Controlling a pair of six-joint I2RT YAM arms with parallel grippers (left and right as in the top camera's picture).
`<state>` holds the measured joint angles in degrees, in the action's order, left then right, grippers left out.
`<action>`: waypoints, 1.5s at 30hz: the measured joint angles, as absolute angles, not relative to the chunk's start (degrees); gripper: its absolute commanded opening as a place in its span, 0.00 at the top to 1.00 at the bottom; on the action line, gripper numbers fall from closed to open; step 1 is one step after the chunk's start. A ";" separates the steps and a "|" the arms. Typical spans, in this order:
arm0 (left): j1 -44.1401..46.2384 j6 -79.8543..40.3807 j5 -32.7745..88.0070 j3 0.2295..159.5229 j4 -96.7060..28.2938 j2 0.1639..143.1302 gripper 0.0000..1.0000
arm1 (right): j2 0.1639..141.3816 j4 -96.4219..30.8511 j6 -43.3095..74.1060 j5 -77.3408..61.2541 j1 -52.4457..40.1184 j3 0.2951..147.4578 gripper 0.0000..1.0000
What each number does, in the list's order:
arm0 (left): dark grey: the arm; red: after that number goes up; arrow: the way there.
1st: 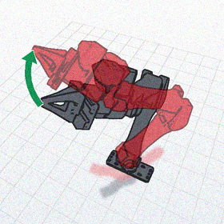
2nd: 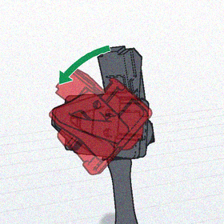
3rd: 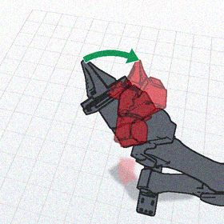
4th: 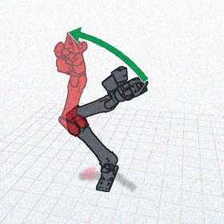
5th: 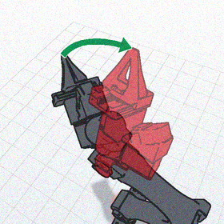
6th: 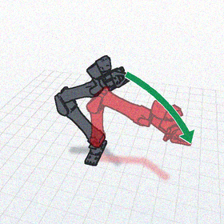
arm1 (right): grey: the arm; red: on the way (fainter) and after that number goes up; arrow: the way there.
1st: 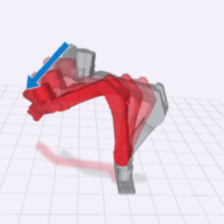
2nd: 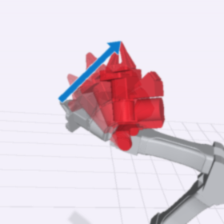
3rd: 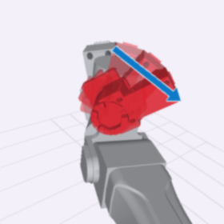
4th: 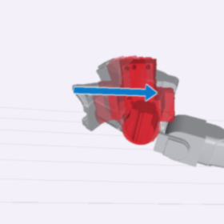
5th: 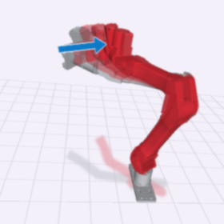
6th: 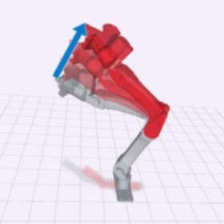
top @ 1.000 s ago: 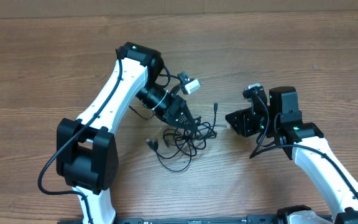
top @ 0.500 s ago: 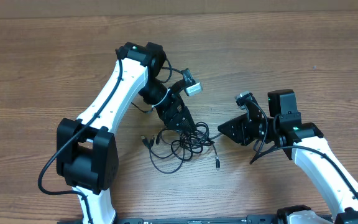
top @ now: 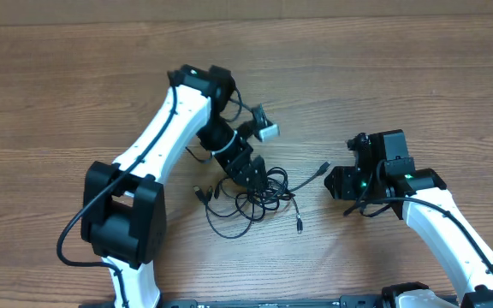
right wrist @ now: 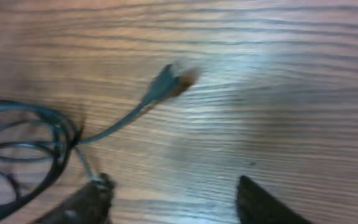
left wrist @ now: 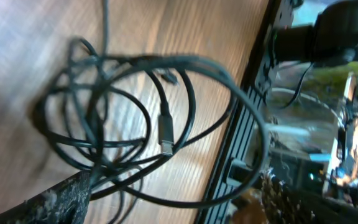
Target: Untangle cables
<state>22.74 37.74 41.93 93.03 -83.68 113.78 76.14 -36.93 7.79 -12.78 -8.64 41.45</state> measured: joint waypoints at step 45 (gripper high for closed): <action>38.63 5.91 12.58 100.22 -73.28 111.37 0.22 | 76.14 -35.57 10.72 -12.27 -8.64 41.45 0.00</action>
